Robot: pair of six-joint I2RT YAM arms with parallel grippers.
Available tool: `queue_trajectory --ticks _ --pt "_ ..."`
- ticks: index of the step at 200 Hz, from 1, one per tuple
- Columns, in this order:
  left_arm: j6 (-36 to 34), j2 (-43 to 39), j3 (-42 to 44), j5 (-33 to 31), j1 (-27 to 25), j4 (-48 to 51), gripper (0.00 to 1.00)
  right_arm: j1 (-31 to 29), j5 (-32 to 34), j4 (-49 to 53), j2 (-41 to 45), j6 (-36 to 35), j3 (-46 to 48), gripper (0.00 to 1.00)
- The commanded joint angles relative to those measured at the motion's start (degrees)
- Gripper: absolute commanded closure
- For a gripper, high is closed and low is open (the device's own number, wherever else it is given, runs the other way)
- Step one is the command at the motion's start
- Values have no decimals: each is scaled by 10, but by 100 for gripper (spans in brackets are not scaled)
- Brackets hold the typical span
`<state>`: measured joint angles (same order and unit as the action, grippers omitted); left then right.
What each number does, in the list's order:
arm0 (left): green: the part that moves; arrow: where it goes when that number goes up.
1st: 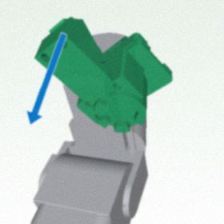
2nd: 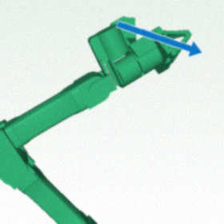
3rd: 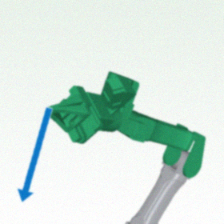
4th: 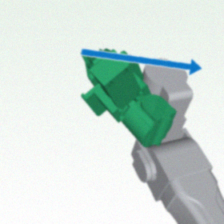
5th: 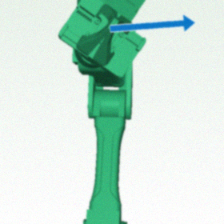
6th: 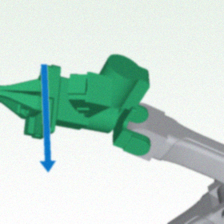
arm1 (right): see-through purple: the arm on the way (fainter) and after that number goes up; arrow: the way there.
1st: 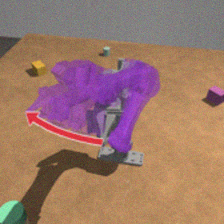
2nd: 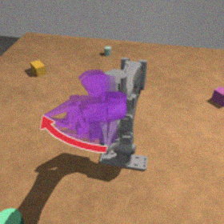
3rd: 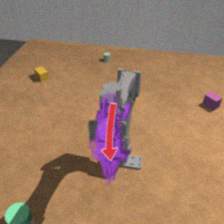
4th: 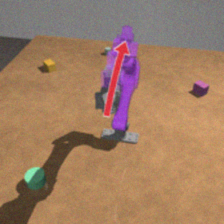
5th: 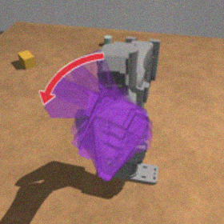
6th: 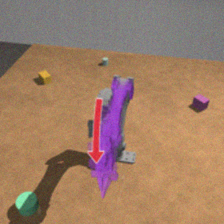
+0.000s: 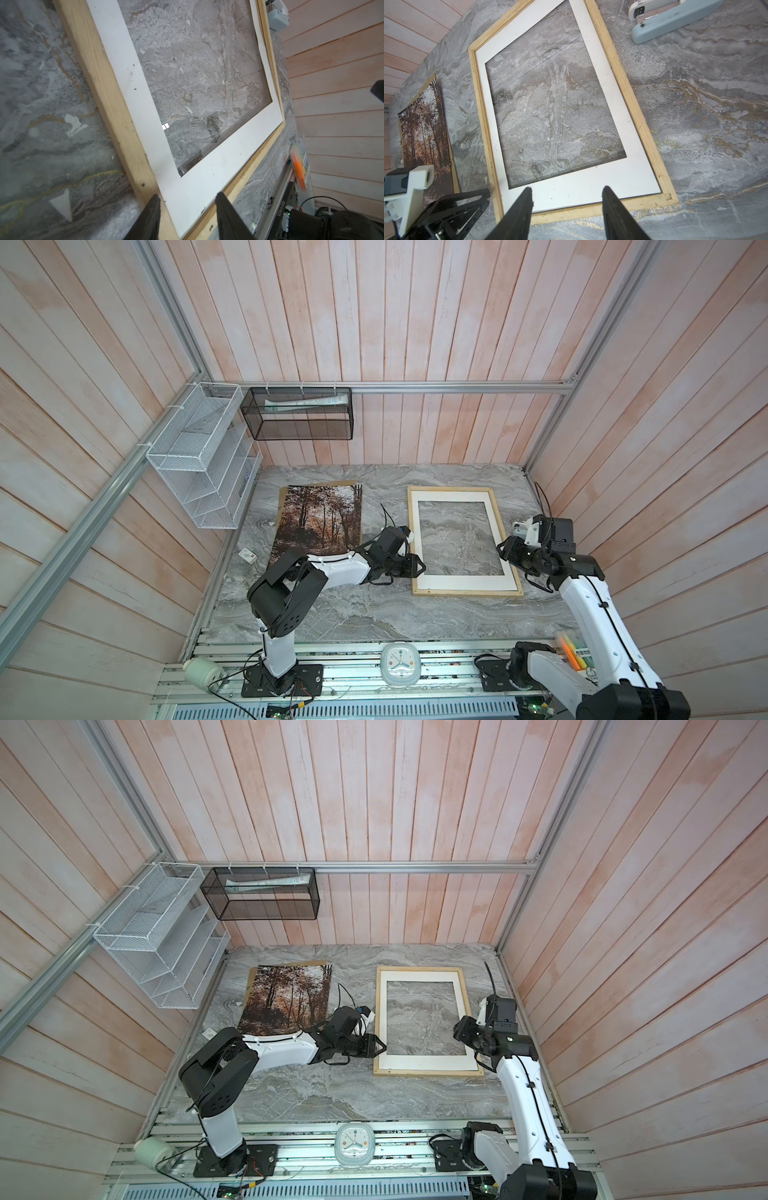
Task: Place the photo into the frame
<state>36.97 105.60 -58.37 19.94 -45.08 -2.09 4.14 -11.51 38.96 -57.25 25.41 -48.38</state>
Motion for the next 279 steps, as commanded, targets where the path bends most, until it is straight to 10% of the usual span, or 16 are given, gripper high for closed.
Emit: queue_trajectory --ticks 1,166,279 --pt "-28 -1 -31 -66 -3 49 51 4 0 -6 7 -3 9 44" --pt "-101 161 -246 -243 5 173 57 5 -15 -34 9 9 29 44" --pt "-85 163 -227 -235 35 158 68 5 -18 -35 6 6 29 44"
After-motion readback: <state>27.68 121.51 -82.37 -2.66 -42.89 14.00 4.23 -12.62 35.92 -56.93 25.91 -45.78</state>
